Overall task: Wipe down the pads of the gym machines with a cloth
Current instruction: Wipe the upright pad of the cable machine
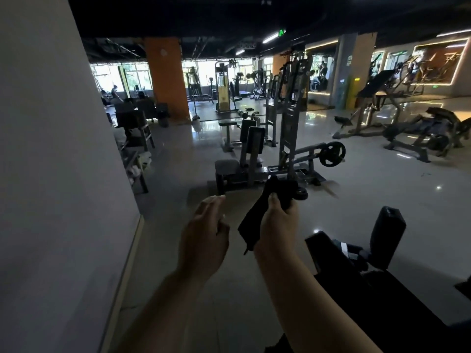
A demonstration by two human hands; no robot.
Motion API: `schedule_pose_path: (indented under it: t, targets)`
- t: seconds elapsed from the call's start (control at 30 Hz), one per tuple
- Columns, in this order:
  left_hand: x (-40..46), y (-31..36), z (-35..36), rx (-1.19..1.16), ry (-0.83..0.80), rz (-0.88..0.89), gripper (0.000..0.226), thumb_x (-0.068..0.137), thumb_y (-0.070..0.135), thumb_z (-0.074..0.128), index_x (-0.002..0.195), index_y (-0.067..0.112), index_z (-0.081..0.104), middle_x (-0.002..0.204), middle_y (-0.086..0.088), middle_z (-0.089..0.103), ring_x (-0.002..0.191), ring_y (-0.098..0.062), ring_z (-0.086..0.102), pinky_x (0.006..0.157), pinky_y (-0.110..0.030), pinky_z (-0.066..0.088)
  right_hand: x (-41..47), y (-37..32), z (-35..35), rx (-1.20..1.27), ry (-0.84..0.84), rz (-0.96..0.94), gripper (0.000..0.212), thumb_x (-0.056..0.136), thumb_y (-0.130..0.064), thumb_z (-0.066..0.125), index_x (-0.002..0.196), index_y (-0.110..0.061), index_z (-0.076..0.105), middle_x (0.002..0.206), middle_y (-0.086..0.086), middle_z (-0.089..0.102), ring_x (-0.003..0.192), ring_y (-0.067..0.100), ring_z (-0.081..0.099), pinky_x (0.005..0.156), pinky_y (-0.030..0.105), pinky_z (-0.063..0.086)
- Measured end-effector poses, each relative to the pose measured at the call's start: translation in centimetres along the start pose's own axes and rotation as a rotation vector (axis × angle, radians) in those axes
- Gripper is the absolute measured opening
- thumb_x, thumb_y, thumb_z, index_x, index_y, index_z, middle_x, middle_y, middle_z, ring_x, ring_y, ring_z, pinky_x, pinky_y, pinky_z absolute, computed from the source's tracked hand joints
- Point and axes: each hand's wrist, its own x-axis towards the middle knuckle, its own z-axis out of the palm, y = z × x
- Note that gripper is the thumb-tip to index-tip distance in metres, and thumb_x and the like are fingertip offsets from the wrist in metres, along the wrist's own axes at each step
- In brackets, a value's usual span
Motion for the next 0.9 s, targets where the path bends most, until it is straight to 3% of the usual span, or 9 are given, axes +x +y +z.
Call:
schedule_pose_path:
  t: [0.13,0.3,0.4,0.5,0.67,0.8,0.9]
  targets:
    - [9.6,-4.4,2.8,0.009,-0.017,0.018,0.04,0.093,0.008,0.051,0.133,0.009,0.051,0.135,-0.008,0.053,0.125,-0.023,0.048,0.097,-0.021,0.032,7.9,1.1,6.3,0.029,0.005,-0.008,0.012,0.096,-0.016,0.05,0.092,-0.028,0.051,0.097,0.002,0.061,0.092,0.019,0.06,0.086,0.038,0.05]
    - [20.2,-8.0,6.3,0.014,-0.054,0.032,0.043,0.092,0.008,0.05,0.134,0.01,0.05,0.138,-0.008,0.051,0.126,-0.021,0.047,0.102,-0.033,0.04,17.6,2.2,13.8,0.021,0.026,0.004,0.015,0.096,-0.02,0.049,0.111,-0.021,0.05,0.092,-0.003,0.059,0.086,0.015,0.059,0.074,0.032,0.046]
    - [25.6,-10.0,8.8,0.006,-0.065,0.051,0.04,0.092,0.007,0.05,0.132,0.008,0.051,0.137,-0.009,0.051,0.124,-0.021,0.048,0.101,-0.034,0.042,22.5,3.3,16.6,0.029,0.048,0.021,0.016,0.096,-0.019,0.049,0.112,-0.022,0.048,0.094,-0.003,0.059,0.086,0.014,0.059,0.066,0.028,0.044]
    - [30.5,-11.7,12.3,-0.021,-0.097,0.086,0.039,0.089,0.005,0.051,0.128,0.007,0.055,0.133,-0.01,0.054,0.123,-0.023,0.05,0.1,-0.036,0.043,27.4,4.2,18.3,0.065,0.091,0.021,0.023,0.096,-0.016,0.049,0.119,-0.015,0.048,0.101,0.003,0.059,0.094,0.019,0.059,0.076,0.03,0.046]
    - [38.0,-13.4,19.4,-0.103,-0.142,0.202,0.037,0.087,0.004,0.052,0.123,0.006,0.059,0.127,-0.011,0.058,0.118,-0.026,0.053,0.098,-0.033,0.04,36.8,6.0,19.6,0.091,0.245,-0.09,0.019,0.095,-0.012,0.05,0.114,-0.015,0.05,0.112,0.012,0.06,0.104,0.028,0.059,0.094,0.041,0.049]
    - [44.2,-15.5,25.3,-0.168,-0.209,0.339,0.036,0.09,0.007,0.051,0.126,0.007,0.057,0.13,-0.009,0.056,0.121,-0.023,0.051,0.098,-0.03,0.038,44.3,7.0,20.9,0.127,0.377,-0.193,0.014,0.094,-0.01,0.049,0.106,-0.015,0.053,0.111,0.016,0.062,0.103,0.033,0.061,0.096,0.049,0.048]
    - [49.5,-16.6,29.5,-0.258,-0.289,0.427,0.035,0.09,0.006,0.054,0.124,0.006,0.058,0.129,-0.011,0.057,0.118,-0.027,0.054,0.098,-0.035,0.043,49.2,6.5,22.2,0.116,0.499,-0.25,0.013,0.094,-0.01,0.05,0.106,-0.017,0.05,0.113,0.015,0.062,0.103,0.03,0.06,0.097,0.046,0.048]
